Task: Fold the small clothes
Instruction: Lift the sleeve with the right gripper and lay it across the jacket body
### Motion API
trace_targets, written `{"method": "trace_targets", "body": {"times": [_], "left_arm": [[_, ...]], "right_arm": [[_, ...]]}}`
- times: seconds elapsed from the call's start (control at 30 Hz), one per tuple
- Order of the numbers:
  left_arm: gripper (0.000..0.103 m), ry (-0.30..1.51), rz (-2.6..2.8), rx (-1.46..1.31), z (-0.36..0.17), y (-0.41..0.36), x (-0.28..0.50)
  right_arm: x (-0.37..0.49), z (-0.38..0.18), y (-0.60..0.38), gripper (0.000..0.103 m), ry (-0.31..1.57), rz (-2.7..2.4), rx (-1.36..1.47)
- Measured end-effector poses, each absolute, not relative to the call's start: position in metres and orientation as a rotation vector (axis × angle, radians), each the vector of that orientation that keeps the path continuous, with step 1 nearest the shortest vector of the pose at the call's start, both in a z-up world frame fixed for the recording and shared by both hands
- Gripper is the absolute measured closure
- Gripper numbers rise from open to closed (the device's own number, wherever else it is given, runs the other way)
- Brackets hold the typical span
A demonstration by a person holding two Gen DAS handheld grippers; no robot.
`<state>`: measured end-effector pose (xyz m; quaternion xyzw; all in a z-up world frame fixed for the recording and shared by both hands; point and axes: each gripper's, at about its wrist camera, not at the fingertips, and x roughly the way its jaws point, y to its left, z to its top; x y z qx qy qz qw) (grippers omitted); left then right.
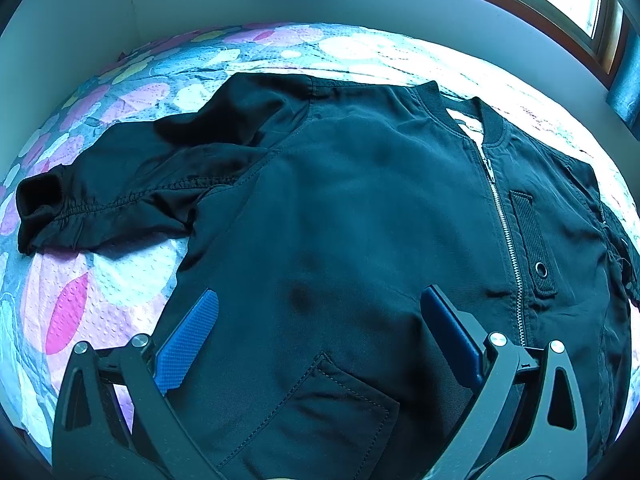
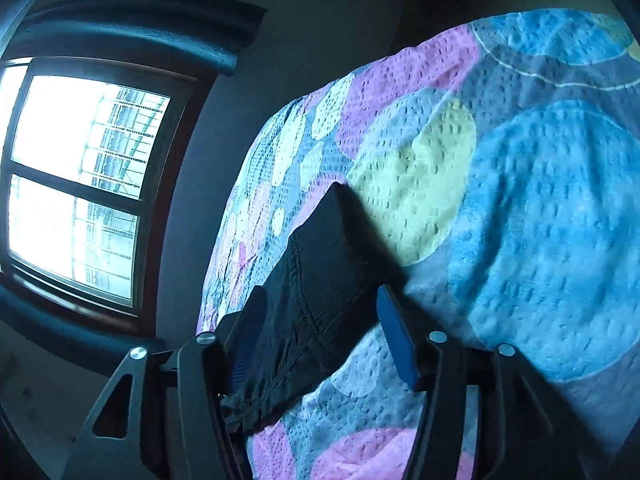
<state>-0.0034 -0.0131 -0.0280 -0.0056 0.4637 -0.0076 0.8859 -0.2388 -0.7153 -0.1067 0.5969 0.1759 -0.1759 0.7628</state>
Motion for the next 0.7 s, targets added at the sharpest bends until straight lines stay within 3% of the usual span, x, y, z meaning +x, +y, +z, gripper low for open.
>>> {"method": "trace_targets", "body": {"times": [0.33, 0.5, 0.6, 0.63, 0.7], "left_arm": [[0.002, 0.969, -0.022, -0.014, -0.029, -0.014, -0.003], [0.002, 0.968, -0.021, -0.013, -0.027, -0.015, -0.003], [0.002, 0.969, -0.027, -0.008, -0.028, -0.017, -0.004], [0.002, 0.971, -0.028, -0.007, -0.029, -0.017, -0.004], [0.002, 0.975, -0.028, -0.009, -0.029, -0.017, -0.003]], "right_arm": [[-0.231, -0.101, -0.699, 0.039, 0.426, -0.527, 1.309], [-0.228, -0.105, -0.715, 0.039, 0.302, -0.568, 1.283], [-0.211, -0.098, -0.717, 0.041, 0.399, -0.573, 1.191], [-0.206, -0.095, -0.714, 0.046, 0.443, -0.563, 1.153], [-0.197, -0.099, -0.707, 0.088, 0.518, -0.459, 1.162]]}}
